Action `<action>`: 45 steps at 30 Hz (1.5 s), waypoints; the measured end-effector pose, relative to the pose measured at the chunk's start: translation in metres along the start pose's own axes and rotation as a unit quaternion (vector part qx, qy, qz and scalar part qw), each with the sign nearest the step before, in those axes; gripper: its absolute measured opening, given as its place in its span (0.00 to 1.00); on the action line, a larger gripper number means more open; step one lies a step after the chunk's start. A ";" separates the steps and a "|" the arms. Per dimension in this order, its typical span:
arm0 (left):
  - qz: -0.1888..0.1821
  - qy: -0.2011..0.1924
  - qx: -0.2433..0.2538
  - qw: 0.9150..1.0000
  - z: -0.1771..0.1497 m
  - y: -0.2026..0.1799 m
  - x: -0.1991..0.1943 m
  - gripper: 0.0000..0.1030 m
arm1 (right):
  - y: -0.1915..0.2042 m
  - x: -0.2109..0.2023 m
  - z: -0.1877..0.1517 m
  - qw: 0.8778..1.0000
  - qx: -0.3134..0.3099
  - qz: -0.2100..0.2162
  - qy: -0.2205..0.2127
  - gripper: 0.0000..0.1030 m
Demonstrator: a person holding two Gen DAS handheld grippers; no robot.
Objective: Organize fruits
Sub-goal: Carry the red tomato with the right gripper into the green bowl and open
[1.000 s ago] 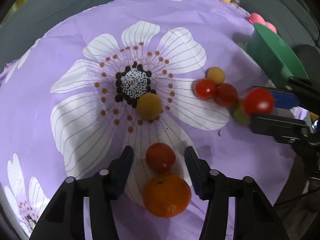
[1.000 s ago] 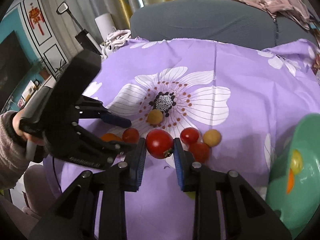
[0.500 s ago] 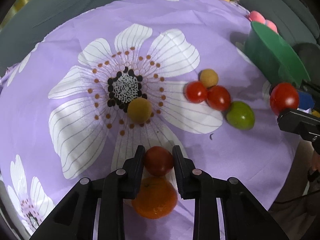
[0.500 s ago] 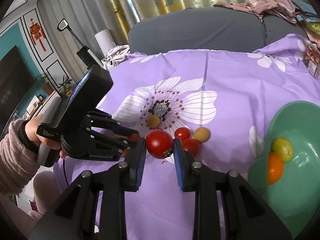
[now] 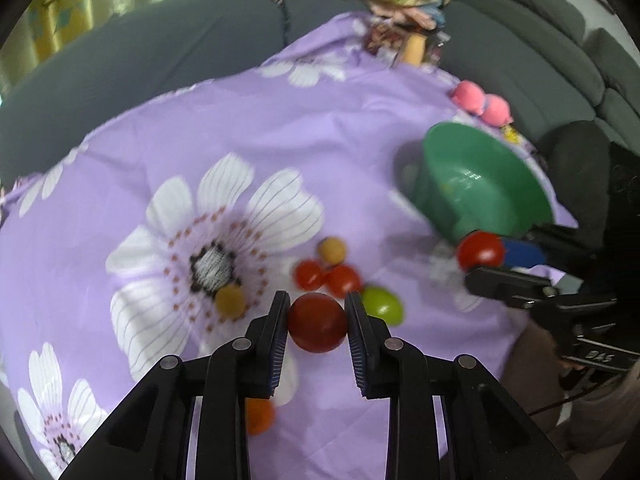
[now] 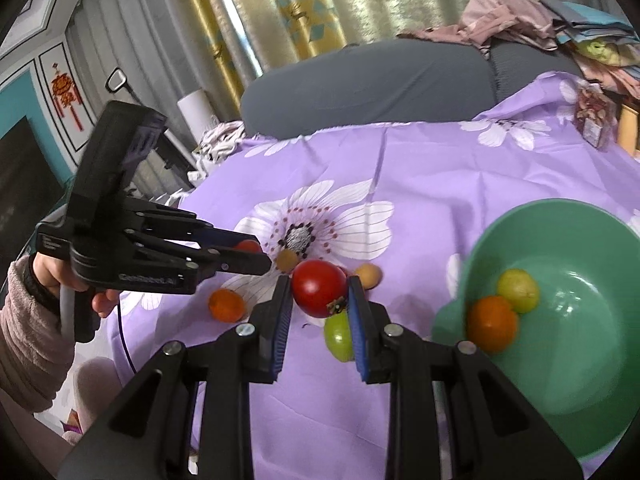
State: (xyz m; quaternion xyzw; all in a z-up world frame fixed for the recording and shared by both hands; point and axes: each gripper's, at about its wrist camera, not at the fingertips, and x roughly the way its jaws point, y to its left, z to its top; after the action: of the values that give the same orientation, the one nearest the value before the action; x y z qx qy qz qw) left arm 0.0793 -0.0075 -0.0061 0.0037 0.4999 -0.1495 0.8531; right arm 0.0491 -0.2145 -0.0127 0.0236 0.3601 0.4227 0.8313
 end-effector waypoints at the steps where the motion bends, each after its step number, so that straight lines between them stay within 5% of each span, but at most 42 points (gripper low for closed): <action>1: -0.004 -0.006 0.005 1.000 0.005 -0.006 -0.001 0.28 | -0.002 -0.003 0.000 1.000 0.002 -0.003 -0.004 0.27; 14: -0.055 -0.030 0.062 0.996 0.055 -0.072 0.008 0.28 | -0.052 -0.052 -0.008 0.996 0.047 -0.060 -0.053 0.27; 26: -0.073 0.005 0.113 0.991 0.074 -0.132 0.048 0.28 | -0.095 -0.072 -0.025 0.989 0.089 -0.097 -0.065 0.27; 45: -0.061 0.032 0.116 0.991 0.070 -0.139 0.067 0.28 | -0.105 -0.070 -0.034 0.989 0.101 -0.097 -0.057 0.28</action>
State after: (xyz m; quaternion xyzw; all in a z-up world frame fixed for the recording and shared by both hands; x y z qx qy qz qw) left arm 0.1335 -0.1677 -0.0079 0.0767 0.5054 -0.2581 0.8198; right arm 0.0734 -0.3408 -0.0336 0.0965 0.3533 0.2999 0.8809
